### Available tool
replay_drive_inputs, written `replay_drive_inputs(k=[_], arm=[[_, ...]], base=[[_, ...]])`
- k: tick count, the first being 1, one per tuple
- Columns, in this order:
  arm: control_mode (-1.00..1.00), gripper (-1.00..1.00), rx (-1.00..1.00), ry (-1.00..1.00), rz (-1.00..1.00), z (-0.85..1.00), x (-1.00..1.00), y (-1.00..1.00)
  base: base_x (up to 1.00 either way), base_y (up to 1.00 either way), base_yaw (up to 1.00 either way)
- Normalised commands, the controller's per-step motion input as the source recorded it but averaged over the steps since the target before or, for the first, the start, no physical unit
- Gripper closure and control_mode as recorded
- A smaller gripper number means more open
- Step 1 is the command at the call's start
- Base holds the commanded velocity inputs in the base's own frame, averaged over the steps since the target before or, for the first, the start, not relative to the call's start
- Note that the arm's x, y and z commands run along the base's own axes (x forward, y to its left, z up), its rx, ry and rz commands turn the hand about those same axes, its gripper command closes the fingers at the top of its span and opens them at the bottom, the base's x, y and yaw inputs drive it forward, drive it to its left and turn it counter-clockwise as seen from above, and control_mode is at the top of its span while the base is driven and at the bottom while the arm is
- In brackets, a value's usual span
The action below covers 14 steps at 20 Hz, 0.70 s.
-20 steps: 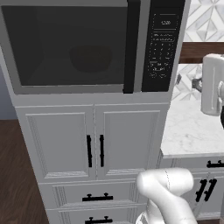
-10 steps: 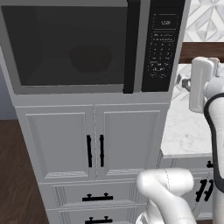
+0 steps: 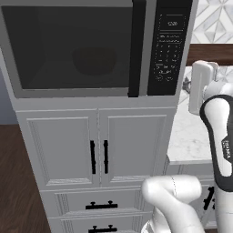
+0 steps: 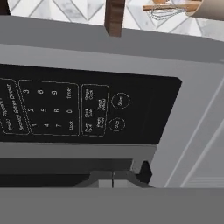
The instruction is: Open the microwave, place the bowl with waffle inside the microwave, then close the microwave door and turn it on.
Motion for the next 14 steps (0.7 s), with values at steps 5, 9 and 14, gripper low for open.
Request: replay_drive_inputs(k=[5, 9, 14], arm=[[-1.00, 1.00, 0.00, 0.00, -0.03, -0.04, 0.34, 0.00], [-1.00, 1.00, 0.00, 0.00, -0.03, -0.10, 0.42, 0.00], [-1.00, 1.00, 0.00, 0.00, -0.03, -0.14, 0.46, 0.00]], base=[[0.00, 0.00, 0.00], [0.00, 0.00, 0.00], [0.00, 0.00, 0.00]])
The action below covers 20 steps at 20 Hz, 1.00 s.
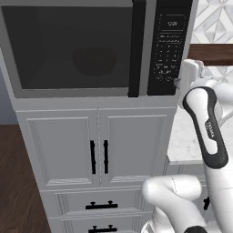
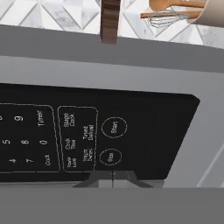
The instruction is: Open the microwave, place the bowl with waffle inside the microwave, then close the microwave door and turn it on.
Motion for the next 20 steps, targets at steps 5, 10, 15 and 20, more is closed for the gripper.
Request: replay_drive_inputs(k=[5, 10, 15, 20], arm=[[-1.00, 1.00, 0.00, 0.00, -0.03, -0.13, 0.54, 0.00], [-1.00, 1.00, 0.03, 0.00, -0.02, -0.07, 0.57, -0.04], [-1.00, 1.00, 0.04, 0.01, -0.03, -0.04, 0.78, -0.07], [-1.00, 1.00, 0.00, 0.12, -0.08, -0.06, 1.00, 0.00]], base=[[0.00, 0.00, 0.00], [0.00, 0.00, 0.00], [0.00, 0.00, 0.00], [0.00, 0.00, 0.00]])
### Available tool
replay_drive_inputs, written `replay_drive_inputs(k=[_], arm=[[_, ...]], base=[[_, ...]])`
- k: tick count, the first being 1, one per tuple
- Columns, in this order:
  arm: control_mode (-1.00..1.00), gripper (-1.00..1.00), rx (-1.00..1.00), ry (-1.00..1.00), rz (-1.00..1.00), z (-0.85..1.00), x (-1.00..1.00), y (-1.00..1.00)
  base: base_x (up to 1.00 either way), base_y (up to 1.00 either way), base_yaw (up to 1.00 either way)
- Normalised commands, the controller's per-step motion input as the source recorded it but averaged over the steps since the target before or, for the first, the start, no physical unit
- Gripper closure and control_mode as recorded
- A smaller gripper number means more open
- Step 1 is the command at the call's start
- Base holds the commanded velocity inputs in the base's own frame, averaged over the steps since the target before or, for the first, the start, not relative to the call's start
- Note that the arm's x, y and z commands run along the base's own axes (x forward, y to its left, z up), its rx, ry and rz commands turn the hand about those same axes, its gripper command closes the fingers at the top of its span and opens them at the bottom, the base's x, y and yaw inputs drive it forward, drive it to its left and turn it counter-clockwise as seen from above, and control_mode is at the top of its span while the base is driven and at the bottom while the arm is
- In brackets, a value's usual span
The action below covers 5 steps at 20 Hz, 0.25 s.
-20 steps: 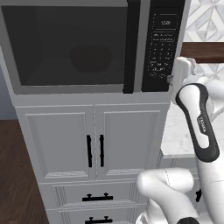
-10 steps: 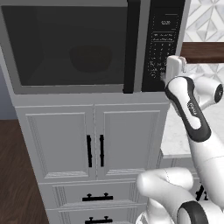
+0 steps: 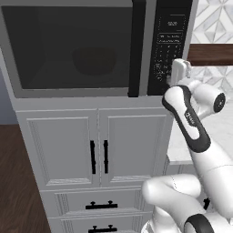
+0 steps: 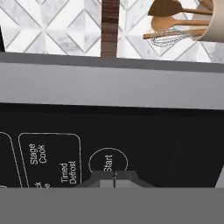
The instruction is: Open the microwave, place the bowl with waffle inside the microwave, then close the microwave door and turn it on.
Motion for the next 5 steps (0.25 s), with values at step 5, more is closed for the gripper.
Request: replay_drive_inputs(k=[5], arm=[[-1.00, 1.00, 0.00, 0.36, -0.06, 0.00, 1.00, -0.01]], base=[[0.00, 0.00, 0.00]])
